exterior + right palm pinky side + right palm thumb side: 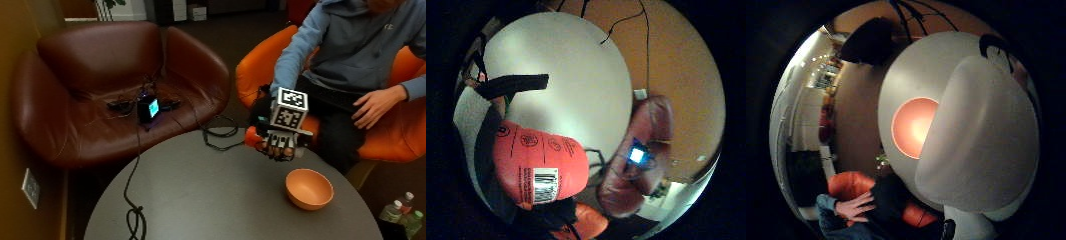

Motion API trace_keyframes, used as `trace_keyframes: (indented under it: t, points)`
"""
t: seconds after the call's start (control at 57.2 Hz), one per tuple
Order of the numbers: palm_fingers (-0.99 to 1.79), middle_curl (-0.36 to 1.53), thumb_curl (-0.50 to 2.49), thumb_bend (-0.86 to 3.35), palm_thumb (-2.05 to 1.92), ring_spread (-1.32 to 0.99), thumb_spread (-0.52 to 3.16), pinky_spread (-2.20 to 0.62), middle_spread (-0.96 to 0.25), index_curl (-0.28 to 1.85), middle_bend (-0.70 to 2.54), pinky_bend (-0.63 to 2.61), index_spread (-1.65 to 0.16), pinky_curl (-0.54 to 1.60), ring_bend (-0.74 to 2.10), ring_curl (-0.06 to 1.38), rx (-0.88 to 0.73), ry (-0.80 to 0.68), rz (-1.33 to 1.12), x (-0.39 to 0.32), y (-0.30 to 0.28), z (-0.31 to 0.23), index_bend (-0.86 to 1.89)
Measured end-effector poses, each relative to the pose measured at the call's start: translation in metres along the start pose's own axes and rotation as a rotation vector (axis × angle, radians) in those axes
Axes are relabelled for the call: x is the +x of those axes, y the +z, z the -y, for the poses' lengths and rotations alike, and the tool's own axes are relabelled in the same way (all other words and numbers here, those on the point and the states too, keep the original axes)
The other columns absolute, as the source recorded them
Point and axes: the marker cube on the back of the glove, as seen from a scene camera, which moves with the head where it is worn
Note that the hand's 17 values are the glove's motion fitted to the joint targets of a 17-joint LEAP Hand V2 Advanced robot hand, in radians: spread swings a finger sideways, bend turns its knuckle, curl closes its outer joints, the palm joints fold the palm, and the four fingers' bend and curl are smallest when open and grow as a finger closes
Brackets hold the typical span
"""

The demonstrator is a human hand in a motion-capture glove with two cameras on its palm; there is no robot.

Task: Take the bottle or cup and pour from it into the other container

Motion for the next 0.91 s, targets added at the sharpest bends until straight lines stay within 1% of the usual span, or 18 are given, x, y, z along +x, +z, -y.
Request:
trace_keyframes:
  t: [0.087,0.192,0.279,0.454,0.542,0.734,0.908]
  points:
    - [1.23,0.50,0.72,-0.04,0.93,-0.14,0.25,-0.29,-0.07,0.39,0.37,0.48,-0.14,0.38,0.52,0.43,-0.083,-0.033,-0.207,-0.016,-0.002,-0.003,0.14]
    - [1.23,0.50,0.72,-0.04,0.93,-0.15,0.25,-0.29,-0.07,0.40,0.37,0.47,-0.14,0.38,0.52,0.43,-0.125,-0.074,-0.466,-0.037,-0.005,0.004,0.15]
    - [1.23,0.50,0.72,-0.04,0.93,-0.15,0.25,-0.30,-0.08,0.40,0.37,0.47,-0.14,0.38,0.51,0.43,-0.183,-0.113,-0.595,-0.053,-0.002,0.008,0.15]
    - [1.24,0.50,0.73,-0.04,0.92,-0.16,0.24,-0.30,-0.08,0.41,0.37,0.48,-0.13,0.38,0.51,0.43,-0.285,-0.132,-0.806,-0.083,0.005,0.015,0.15]
    - [1.24,0.50,0.73,-0.04,0.91,-0.16,0.25,-0.30,-0.08,0.41,0.36,0.48,-0.13,0.37,0.51,0.43,-0.299,-0.133,-0.852,-0.091,0.005,0.021,0.15]
    - [1.24,0.50,0.73,-0.04,0.90,-0.16,0.25,-0.30,-0.08,0.41,0.37,0.49,-0.14,0.38,0.51,0.43,-0.323,-0.136,-0.824,-0.100,0.008,0.023,0.15]
    - [1.24,0.50,0.73,-0.04,0.90,-0.17,0.25,-0.31,-0.08,0.41,0.37,0.49,-0.14,0.38,0.51,0.43,-0.321,-0.108,-0.826,-0.098,0.011,0.027,0.15]
